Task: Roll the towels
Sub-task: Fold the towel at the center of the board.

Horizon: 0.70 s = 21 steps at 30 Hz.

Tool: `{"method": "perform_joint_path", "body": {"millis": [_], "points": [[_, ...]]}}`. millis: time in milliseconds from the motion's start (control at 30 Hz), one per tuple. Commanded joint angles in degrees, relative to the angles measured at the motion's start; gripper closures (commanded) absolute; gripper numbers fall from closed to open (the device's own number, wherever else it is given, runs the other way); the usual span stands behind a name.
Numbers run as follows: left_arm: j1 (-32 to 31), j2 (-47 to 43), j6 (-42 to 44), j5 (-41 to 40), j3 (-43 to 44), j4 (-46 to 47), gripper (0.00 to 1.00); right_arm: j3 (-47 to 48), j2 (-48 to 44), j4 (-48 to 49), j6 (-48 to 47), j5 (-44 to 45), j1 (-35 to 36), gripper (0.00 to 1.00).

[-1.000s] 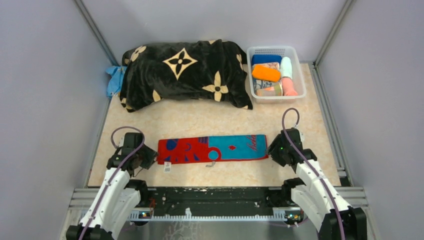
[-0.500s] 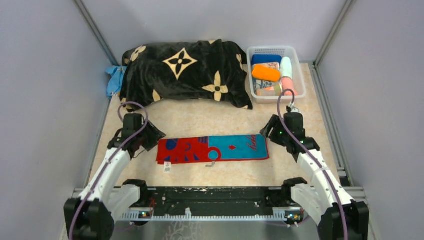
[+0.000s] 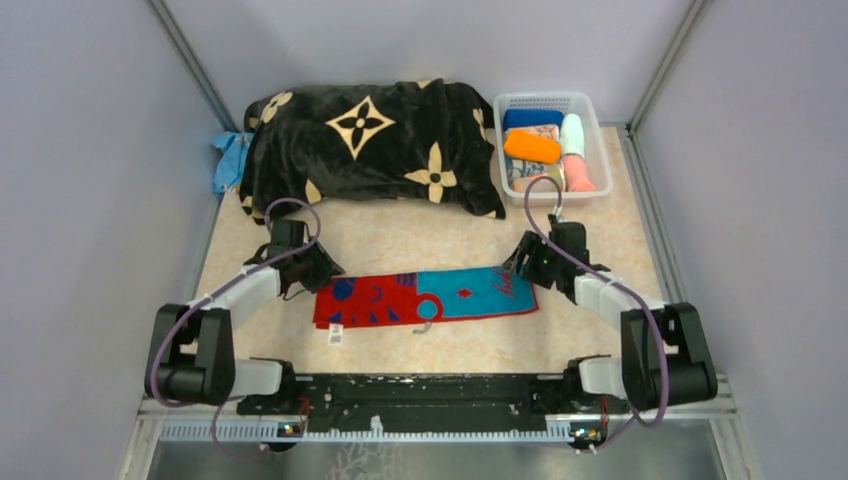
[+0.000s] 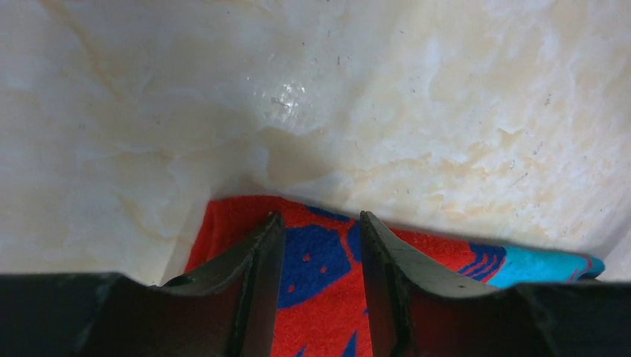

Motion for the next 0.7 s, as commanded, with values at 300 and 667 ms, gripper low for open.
{"method": "perform_joint_path", "body": {"millis": [300, 667], "points": [[-0.28, 10.8, -0.24, -0.75, 3.52, 8.93, 0.49, 7.03, 13.0, 8.4, -2.05, 0.04, -10.11, 0.37], [-0.53, -4.93, 5.36, -0.39, 6.94, -2.41, 0.25, 11.79, 1.25, -9.57, -11.46, 9.98, -6.19, 0.37]]}}
